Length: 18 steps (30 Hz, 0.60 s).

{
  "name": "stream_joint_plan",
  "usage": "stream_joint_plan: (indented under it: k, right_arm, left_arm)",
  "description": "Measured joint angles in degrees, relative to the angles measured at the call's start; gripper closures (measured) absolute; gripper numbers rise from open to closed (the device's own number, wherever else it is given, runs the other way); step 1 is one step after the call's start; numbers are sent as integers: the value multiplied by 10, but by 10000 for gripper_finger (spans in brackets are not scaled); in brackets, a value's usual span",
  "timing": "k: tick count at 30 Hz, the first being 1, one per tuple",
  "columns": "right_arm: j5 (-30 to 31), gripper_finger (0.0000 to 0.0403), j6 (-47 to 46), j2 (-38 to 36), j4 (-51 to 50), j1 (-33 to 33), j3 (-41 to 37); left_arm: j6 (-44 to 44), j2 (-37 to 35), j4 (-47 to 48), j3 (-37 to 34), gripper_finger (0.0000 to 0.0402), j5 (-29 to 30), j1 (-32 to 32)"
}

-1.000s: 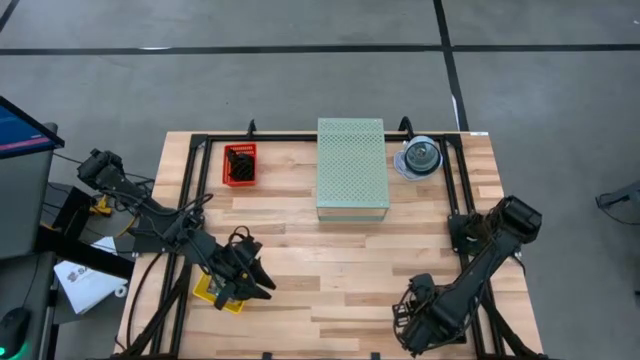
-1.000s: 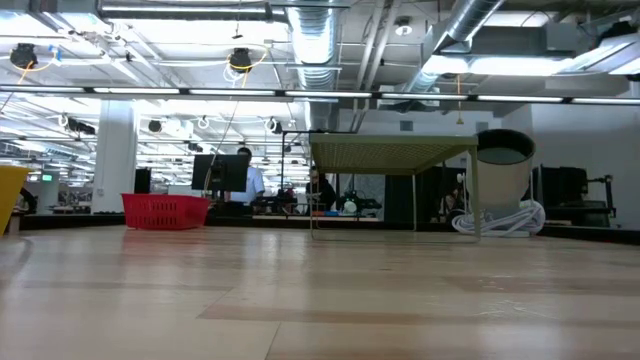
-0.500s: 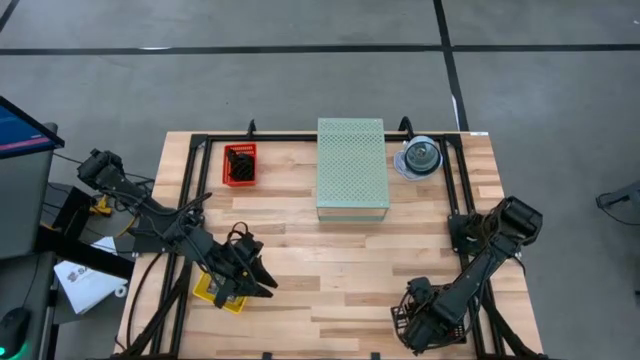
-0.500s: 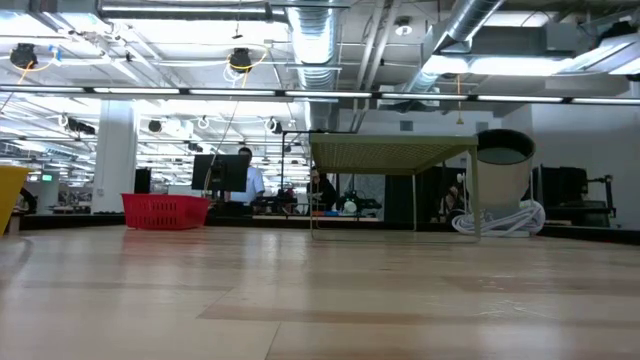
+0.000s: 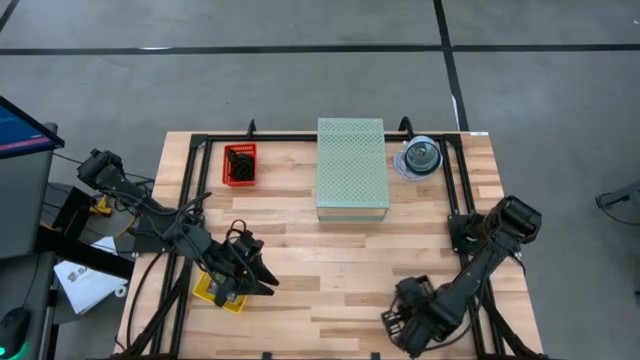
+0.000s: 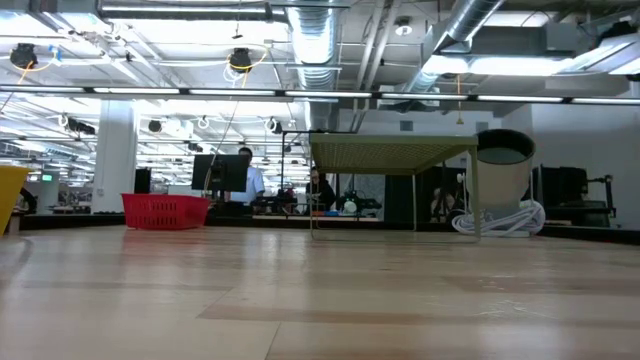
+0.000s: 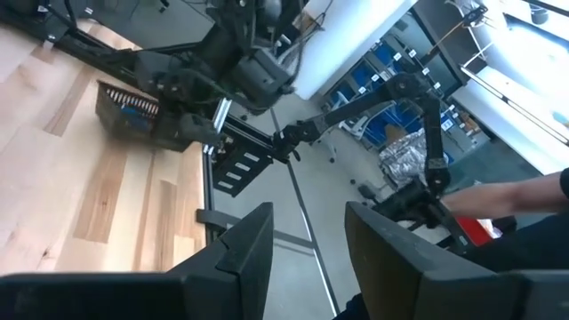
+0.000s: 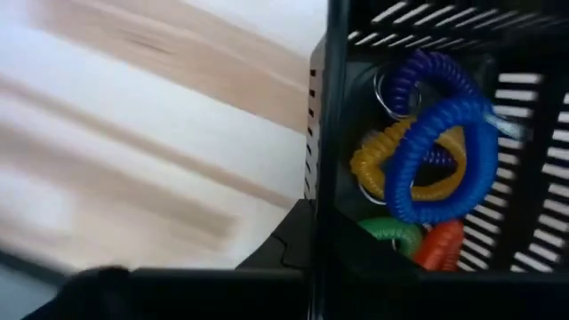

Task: Pick & Place Office Desk Supplies
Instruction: Put the black bin on the shelf

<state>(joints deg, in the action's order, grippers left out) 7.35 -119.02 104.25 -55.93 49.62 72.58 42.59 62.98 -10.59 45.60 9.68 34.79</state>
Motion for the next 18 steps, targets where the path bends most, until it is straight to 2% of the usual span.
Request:
stream_joint_plan:
  k: [4,8,13,18]
  right_arm:
    - [55,400,123,0,-6,-32,58]
    - [77,401,312,0,-5,-74,136]
    - [60,401,549,0,-21,-138,243]
    - [6,402,762,0,-118,-205,341]
  left_arm:
    - [-1,0,0,0,266,5,0]
    - [-1,0,0,0,266,5,0]
    - [-2,0,0,0,266,11,0]
    - [-2,0,2,0,266,13,10]
